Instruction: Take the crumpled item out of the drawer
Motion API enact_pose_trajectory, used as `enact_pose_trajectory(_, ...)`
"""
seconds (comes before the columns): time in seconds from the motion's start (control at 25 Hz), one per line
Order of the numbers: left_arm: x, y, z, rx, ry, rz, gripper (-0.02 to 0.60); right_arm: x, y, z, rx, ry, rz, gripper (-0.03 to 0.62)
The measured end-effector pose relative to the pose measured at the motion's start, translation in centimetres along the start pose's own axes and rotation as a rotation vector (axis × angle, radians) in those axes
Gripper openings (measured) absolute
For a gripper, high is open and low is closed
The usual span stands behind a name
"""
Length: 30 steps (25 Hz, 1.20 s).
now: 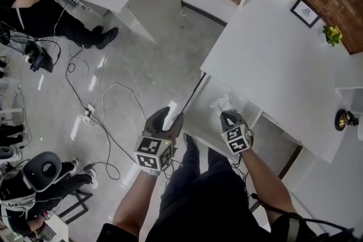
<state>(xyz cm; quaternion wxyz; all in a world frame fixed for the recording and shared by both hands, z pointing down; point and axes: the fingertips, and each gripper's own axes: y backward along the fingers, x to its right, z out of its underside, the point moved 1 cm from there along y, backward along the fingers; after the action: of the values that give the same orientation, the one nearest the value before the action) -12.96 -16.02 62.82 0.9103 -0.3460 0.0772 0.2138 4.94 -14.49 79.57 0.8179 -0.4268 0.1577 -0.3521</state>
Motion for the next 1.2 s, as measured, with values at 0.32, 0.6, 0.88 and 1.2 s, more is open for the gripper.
enact_pose_trajectory(0.32,2.6,0.6,-3.0,0.035,-0.055,0.052,0.195,3.4,7.4,-2.6,0.110,-0.089,0.133,0.005)
enact_pose_trajectory(0.6,5.0,1.0,-5.1,0.064,-0.105,0.103,0.195,7.9,13.8,-3.9,0.197,-0.163,0.278,0.003)
enact_pose_trajectory(0.88,6.6,0.8,-6.9,0.091,-0.157,0.145,0.195,10.7,18.5,-3.5,0.248,-0.236,0.381,0.003)
enact_pose_trajectory(1.2,8.3,0.5,-6.6,0.081,-0.203,0.156,0.193,14.4,21.2,-2.9,0.266,-0.241,0.455,0.003)
